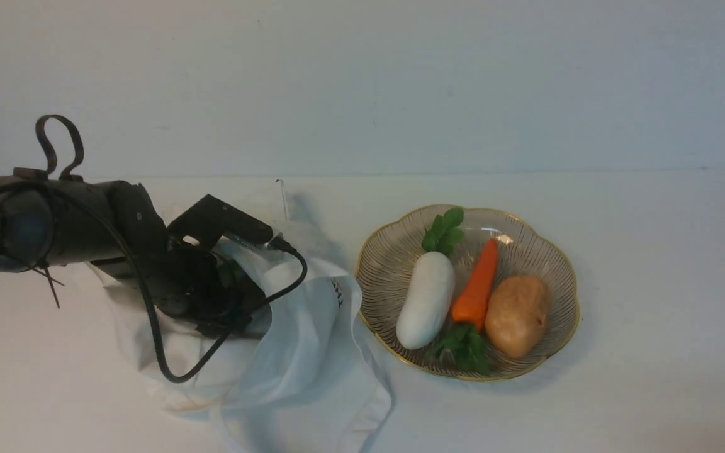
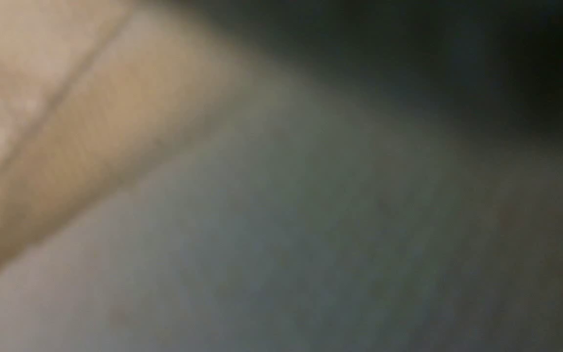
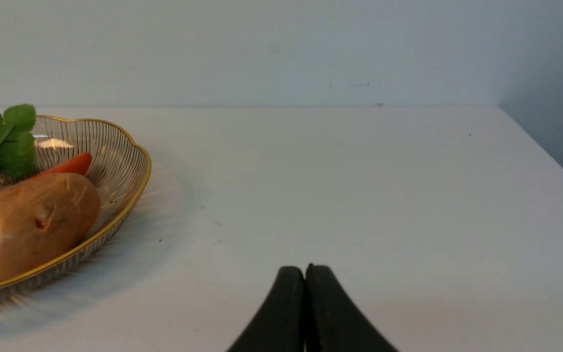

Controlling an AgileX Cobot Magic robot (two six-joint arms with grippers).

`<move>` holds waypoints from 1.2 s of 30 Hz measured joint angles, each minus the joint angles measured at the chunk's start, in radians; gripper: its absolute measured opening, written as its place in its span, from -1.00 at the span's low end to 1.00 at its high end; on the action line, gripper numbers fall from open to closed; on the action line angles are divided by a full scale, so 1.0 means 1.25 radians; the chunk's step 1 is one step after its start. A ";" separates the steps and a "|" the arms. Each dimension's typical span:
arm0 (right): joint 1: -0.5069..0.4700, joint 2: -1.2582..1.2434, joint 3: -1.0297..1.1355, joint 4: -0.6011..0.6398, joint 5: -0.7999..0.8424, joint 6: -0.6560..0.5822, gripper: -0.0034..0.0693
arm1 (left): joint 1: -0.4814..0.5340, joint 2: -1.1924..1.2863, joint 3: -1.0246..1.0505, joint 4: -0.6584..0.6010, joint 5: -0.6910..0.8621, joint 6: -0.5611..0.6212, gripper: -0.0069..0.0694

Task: Take vegetables from cloth bag on white table place on plate.
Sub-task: 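Reach into the white cloth bag and grasp a vegetable inside, then take the eggplant out of the bag and place it on the plate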

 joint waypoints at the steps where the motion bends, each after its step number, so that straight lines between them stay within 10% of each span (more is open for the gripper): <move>1: 0.000 0.000 0.000 0.000 0.000 0.000 -0.93 | 0.000 0.006 0.000 0.000 -0.002 -0.002 0.27; 7: 0.000 0.000 0.000 0.000 0.000 0.000 -0.93 | 0.000 -0.003 0.000 0.001 0.021 -0.050 -0.38; 36: 0.000 0.000 0.000 0.000 0.000 0.000 -0.93 | 0.000 -0.266 0.078 0.181 0.377 -0.321 -0.36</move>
